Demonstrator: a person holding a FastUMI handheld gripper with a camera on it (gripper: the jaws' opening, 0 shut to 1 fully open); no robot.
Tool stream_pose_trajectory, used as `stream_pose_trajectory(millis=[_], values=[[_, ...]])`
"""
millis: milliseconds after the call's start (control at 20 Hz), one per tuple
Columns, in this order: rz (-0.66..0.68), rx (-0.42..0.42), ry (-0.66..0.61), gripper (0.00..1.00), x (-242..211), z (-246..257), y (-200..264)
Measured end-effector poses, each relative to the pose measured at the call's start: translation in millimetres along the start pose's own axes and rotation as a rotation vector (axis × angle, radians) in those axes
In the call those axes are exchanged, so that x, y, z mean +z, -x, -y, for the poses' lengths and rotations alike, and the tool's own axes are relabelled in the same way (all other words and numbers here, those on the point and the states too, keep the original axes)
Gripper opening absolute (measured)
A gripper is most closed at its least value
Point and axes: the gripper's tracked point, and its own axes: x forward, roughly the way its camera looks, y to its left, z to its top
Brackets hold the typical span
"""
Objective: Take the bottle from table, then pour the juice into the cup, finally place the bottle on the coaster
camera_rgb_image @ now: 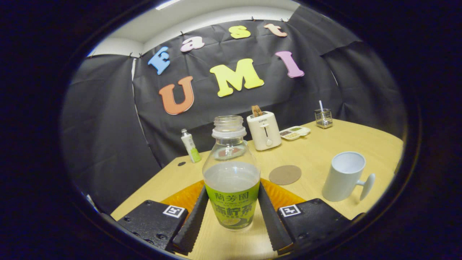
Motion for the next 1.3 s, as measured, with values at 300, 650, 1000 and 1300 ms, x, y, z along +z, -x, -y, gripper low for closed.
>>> stream_pose_trajectory(millis=[300,650,1000,1300], values=[[-0.028,0.101,-0.225,0.8,9.7,-7.6,10.2],[-0.069,0.196,-0.494,0.8,19.0,-4.1,15.8],[-0.095,0.248,-0.684,0.79,21.5,5.7,12.9],[-0.079,0.289,-0.817,0.8,33.7,10.5,12.9]])
